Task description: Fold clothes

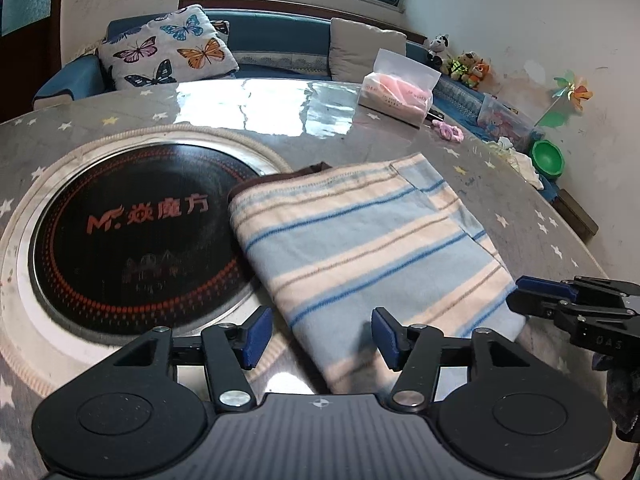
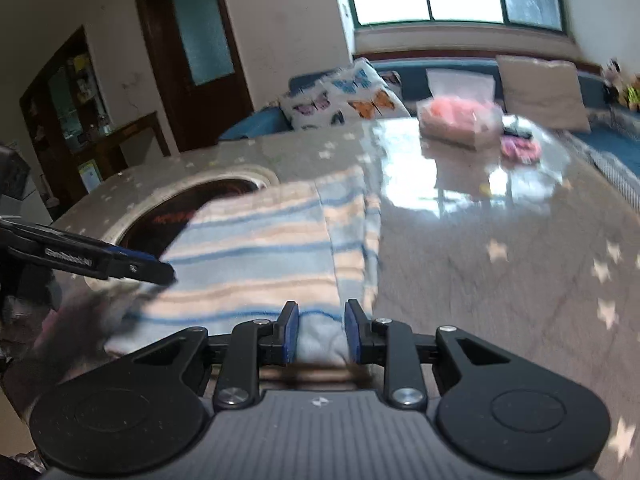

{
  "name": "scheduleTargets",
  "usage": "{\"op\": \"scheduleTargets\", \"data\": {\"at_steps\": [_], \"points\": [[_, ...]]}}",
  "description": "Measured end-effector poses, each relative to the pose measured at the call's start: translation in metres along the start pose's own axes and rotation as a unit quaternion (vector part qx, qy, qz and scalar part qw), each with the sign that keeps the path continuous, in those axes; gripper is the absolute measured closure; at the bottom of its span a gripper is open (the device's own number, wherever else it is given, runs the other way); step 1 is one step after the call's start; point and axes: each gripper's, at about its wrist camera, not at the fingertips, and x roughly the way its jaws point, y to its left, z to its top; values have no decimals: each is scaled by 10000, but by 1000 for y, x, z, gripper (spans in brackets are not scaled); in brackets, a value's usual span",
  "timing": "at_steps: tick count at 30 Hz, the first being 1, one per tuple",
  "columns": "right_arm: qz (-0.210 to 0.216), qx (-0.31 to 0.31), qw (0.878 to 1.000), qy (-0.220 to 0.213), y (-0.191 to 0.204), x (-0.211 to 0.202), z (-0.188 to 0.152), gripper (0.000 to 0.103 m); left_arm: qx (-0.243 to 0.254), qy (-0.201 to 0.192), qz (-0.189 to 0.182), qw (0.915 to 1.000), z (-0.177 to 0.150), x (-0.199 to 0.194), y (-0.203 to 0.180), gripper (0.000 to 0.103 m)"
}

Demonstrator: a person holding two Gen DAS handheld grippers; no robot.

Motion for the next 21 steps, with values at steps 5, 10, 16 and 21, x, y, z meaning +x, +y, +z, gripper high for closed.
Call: {"op": "scheduleTargets", "data": {"at_steps": [5,10,16,21], "points": [[7,21,9996,-284,4,-15,4,77,-25,13,-15,10000,-7,-7,-2,44],[159,96,9997,-135,6,-3,-2,79,-17,-7,-46,10000,-12,-11,-7,46],[114,69,9996,-229,6,-8,1,85,-6,19,-22,10000,-13,-12,-6,46],[255,-44,9994,-246,11,8,12,84,-89,34,13,10000,-12,-10,-4,46]]}}
